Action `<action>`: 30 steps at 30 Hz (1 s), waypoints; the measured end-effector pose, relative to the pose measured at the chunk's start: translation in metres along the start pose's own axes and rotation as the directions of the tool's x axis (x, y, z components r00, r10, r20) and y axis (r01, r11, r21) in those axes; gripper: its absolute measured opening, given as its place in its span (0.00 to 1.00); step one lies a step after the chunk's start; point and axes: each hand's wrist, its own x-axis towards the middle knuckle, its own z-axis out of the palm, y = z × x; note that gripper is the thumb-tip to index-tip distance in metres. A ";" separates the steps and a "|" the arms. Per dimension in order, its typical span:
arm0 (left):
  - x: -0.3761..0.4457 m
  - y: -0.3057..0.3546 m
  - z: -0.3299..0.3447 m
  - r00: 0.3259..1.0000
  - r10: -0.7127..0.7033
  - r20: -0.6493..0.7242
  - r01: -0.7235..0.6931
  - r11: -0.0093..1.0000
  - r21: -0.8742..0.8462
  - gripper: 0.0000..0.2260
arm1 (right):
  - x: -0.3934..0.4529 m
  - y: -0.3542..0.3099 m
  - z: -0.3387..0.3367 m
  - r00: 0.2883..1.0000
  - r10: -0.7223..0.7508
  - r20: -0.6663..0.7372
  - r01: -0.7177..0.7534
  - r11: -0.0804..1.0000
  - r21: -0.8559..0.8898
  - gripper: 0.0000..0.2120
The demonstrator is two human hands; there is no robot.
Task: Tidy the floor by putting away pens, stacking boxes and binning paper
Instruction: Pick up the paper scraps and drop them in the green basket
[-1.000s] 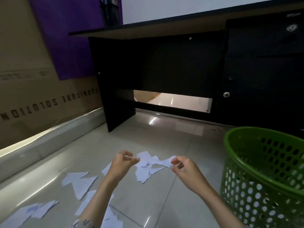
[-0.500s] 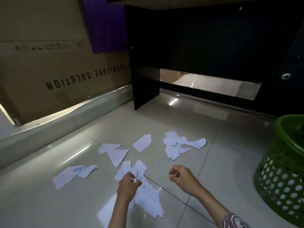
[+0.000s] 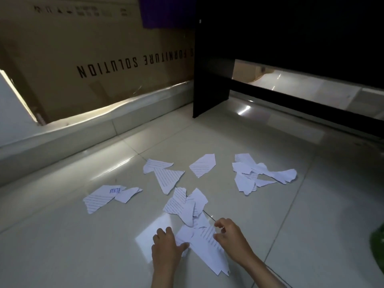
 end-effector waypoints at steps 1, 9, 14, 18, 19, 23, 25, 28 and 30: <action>0.001 0.000 0.004 1.000 0.002 -0.016 -0.001 1.000 0.024 0.25 | 0.001 0.001 0.003 1.000 0.001 -0.010 -0.001 1.000 0.005 0.11; 0.018 -0.005 0.011 0.994 -0.095 0.049 0.100 0.989 -0.112 0.17 | 0.015 0.014 0.029 1.000 -0.004 -0.012 0.004 1.000 -0.028 0.21; 0.022 -0.018 0.011 0.994 -0.085 0.072 0.112 0.751 -0.651 0.14 | 0.018 0.009 0.032 0.999 -0.031 -0.026 0.030 0.998 -0.055 0.08; 0.024 -0.027 0.006 0.993 -0.109 0.037 0.091 0.537 -0.838 0.08 | 0.013 0.006 0.031 0.998 -0.025 -0.061 0.026 1.000 0.010 0.11; 0.023 -0.028 0.005 0.992 -0.117 0.037 0.089 0.474 -0.876 0.05 | 0.012 0.004 0.030 0.998 -0.030 -0.063 0.031 0.999 0.014 0.11; 0.019 -0.028 0.000 0.984 -0.020 0.175 0.174 0.258 -0.950 0.03 | 0.009 0.000 0.021 0.999 -0.009 -0.044 0.018 0.978 0.208 0.12; 0.017 -0.026 0.001 0.968 0.043 0.249 0.232 0.234 -0.944 0.05 | 0.007 -0.007 0.016 1.000 -0.007 -0.007 0.009 0.920 0.391 0.11; 0.014 -0.025 0.002 0.952 0.077 0.295 0.274 0.213 -0.938 0.07 | 0.006 -0.019 0.012 1.000 -0.009 0.009 0.002 0.816 0.578 0.10; 0.015 -0.025 0.001 0.950 0.076 0.302 0.280 0.213 -0.936 0.10 | 0.007 -0.027 0.012 1.000 0.002 0.018 -0.013 0.763 0.646 0.08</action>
